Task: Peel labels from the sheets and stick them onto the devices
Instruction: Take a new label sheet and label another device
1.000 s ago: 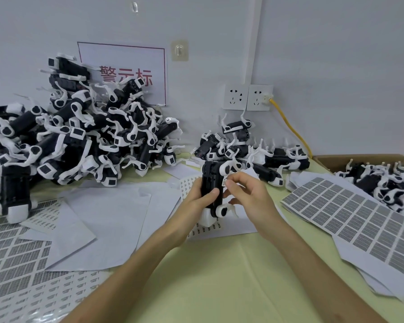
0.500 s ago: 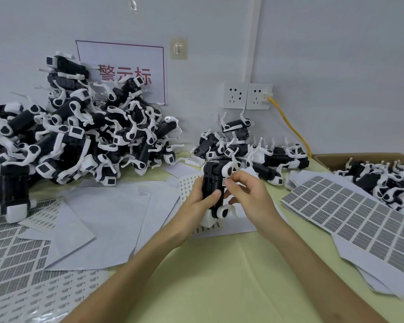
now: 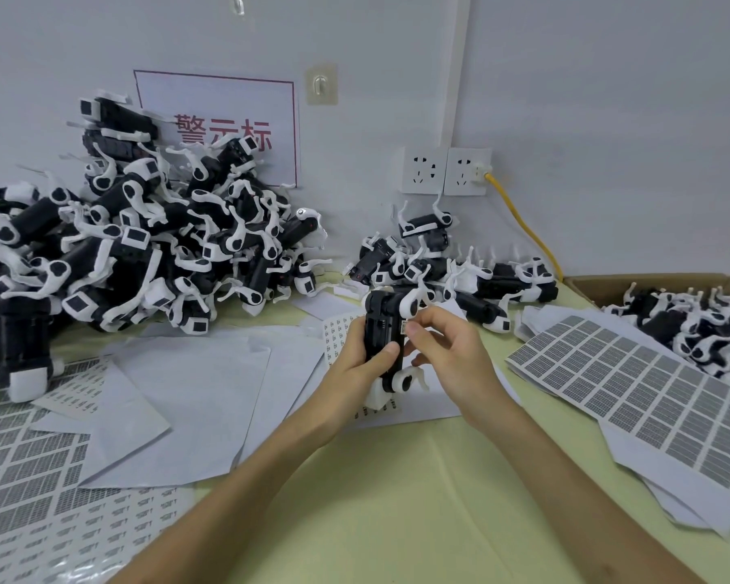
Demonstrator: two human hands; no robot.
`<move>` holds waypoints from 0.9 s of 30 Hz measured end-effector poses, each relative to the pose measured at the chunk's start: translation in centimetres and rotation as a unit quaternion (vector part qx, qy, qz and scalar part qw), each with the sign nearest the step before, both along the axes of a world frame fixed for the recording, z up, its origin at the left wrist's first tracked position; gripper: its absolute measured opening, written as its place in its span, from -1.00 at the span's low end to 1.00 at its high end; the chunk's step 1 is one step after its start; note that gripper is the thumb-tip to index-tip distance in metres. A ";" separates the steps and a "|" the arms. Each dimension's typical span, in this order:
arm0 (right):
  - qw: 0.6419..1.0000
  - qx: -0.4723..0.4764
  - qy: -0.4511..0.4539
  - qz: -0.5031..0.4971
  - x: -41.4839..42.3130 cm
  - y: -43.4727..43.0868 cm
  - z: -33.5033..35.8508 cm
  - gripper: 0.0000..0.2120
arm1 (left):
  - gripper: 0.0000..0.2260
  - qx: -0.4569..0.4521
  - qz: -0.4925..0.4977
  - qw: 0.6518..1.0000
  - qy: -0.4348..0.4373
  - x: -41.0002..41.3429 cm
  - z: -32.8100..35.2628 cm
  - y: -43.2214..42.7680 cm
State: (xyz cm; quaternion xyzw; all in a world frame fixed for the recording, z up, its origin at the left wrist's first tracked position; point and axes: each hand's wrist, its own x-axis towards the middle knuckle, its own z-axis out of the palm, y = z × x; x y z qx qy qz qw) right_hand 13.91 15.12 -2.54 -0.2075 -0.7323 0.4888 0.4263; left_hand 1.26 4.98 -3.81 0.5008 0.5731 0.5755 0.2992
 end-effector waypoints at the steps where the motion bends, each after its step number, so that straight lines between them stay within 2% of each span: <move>1: 1.000 0.000 0.000 -0.001 0.0 0.0 0.0 -0.89 | -0.72 0.001 0.000 1.000 0.000 0.0 0.0 0.0; 21: 0.999 -0.032 0.025 0.000 0.1 0.0 -0.1 -0.84 | -0.73 0.029 -0.006 0.999 0.026 0.3 0.3 -0.4; 27: 0.999 -0.041 0.025 0.005 0.1 0.0 -0.2 -0.86 | -0.57 0.026 -0.010 0.999 -0.017 0.4 0.2 -0.3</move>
